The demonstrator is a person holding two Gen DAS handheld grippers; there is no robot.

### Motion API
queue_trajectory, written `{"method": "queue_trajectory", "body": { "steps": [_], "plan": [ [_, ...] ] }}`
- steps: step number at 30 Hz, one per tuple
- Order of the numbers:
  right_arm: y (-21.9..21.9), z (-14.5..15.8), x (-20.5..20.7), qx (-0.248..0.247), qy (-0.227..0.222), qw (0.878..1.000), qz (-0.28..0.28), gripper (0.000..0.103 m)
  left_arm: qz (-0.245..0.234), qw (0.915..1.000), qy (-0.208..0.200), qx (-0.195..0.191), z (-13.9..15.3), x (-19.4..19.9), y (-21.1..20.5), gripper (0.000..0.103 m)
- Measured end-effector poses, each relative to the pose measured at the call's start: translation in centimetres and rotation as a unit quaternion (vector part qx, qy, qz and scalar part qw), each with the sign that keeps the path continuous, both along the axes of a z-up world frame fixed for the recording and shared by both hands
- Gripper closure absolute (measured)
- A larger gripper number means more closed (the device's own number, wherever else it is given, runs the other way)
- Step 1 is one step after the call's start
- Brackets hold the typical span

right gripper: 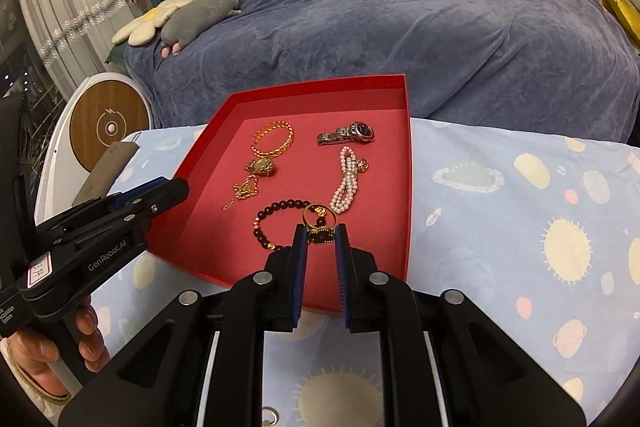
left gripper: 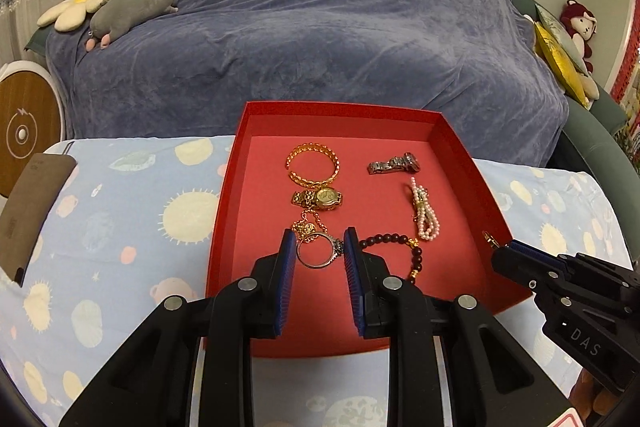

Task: Organize jewelry
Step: 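Carry both rings into the red box and open both tools, then withdraw both tools from the box toward the gold hoop earrings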

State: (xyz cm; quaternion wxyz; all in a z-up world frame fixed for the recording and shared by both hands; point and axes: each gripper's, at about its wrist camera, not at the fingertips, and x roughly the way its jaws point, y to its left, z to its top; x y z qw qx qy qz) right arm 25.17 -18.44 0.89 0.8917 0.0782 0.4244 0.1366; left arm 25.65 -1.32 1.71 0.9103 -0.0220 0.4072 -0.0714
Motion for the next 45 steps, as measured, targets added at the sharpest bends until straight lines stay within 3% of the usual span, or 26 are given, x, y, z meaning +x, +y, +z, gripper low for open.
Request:
{"method": "queue_trajectory", "body": {
  "steps": [12, 15, 19, 26, 32, 45],
  "plan": [
    [1.1, -2.9, 2.8, -0.016, 0.015, 1.000, -0.002, 0.088, 0.012, 0.9991, 0.037, 0.018, -3.6, 3.2, -0.4, 0.080],
    [0.8, -2.7, 2.9, -0.011, 0.013, 1.000, -0.005, 0.087, 0.017, 0.9991, 0.036, 0.017, -3.6, 3.2, -0.2, 0.065],
    [-0.2, -1.3, 2.0, 0.002, 0.002, 1.000, -0.008, 0.087, 0.024, 0.9994, 0.022, 0.008, -2.4, 2.4, 0.6, 0.060],
    [-1.9, 1.8, -3.2, 0.024, -0.012, 1.000, 0.004, 0.087, 0.036, 0.9992, 0.003, -0.016, 1.3, -1.4, 3.1, 0.058],
    [-1.9, 3.0, -8.3, 0.013, -0.016, 1.000, 0.016, 0.087, 0.046, 0.9987, -0.006, -0.019, 3.0, -6.1, 4.6, 0.057],
    [-0.8, -0.3, -15.6, 0.028, 0.021, 0.999, 0.025, 0.087, 0.046, 0.9985, 0.021, -0.019, 0.0, -14.9, 4.7, 0.055]
  ]
}}
